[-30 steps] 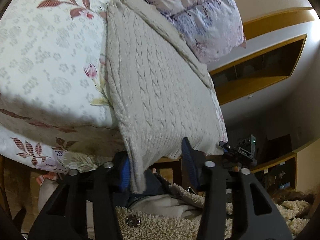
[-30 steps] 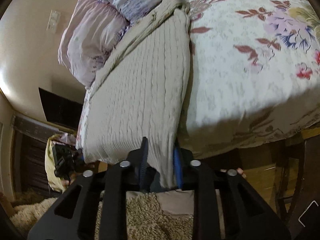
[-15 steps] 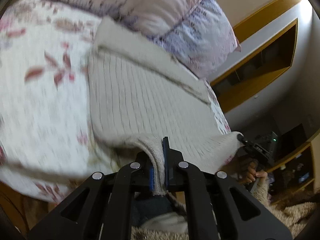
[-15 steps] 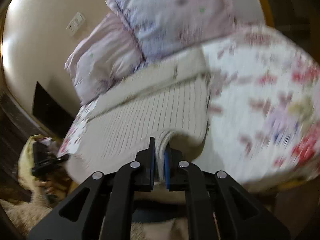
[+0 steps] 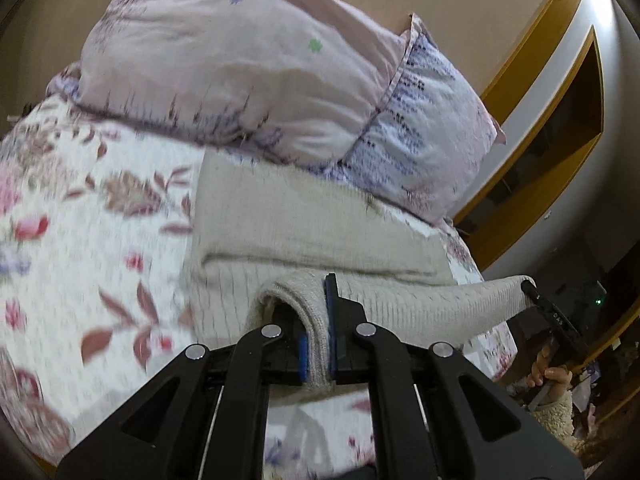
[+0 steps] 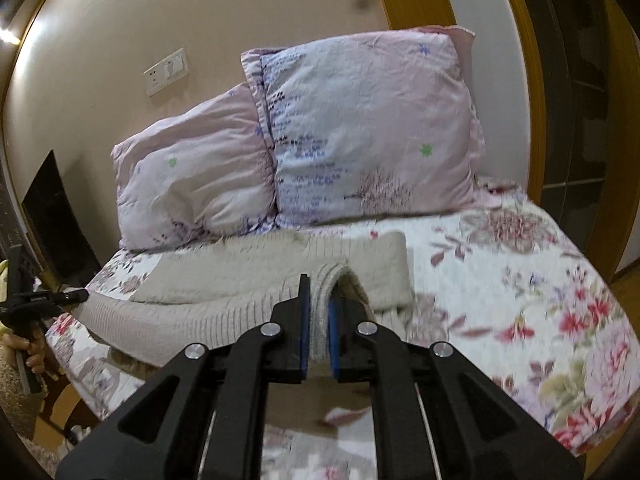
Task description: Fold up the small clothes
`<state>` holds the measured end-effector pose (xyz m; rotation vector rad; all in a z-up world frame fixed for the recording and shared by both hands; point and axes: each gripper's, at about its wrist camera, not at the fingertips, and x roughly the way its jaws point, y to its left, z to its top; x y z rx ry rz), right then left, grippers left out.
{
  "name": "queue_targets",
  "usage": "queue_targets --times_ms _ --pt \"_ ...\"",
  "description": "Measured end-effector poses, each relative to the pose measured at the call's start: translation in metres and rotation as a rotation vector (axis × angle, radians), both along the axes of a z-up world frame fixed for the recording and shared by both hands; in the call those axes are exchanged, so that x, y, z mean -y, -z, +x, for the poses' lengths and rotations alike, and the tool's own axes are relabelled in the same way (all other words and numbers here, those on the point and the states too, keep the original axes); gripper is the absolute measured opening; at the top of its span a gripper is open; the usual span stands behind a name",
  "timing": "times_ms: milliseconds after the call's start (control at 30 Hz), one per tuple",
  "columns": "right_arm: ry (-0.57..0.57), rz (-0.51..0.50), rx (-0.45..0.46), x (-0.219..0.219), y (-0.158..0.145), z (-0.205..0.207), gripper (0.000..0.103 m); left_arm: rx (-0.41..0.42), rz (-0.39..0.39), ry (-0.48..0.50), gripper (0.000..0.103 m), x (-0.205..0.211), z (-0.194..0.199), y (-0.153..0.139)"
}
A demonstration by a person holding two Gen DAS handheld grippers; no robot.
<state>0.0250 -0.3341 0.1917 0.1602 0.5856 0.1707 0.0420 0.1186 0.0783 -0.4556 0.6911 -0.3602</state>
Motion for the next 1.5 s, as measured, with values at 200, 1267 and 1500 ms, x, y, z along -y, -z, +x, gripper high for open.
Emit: queue_targets --times_ms 200,1267,1500 --pt "0.043 0.015 0.025 0.0 -0.005 0.031 0.007 0.044 0.028 -0.002 0.006 0.003 0.037 -0.021" --pt "0.234 0.238 -0.343 0.03 0.127 0.224 0.047 -0.256 -0.29 -0.068 0.008 -0.026 0.219 0.095" --pt "0.23 0.224 -0.29 0.031 0.109 0.212 0.051 -0.185 -0.31 -0.102 0.058 -0.035 0.214 0.08"
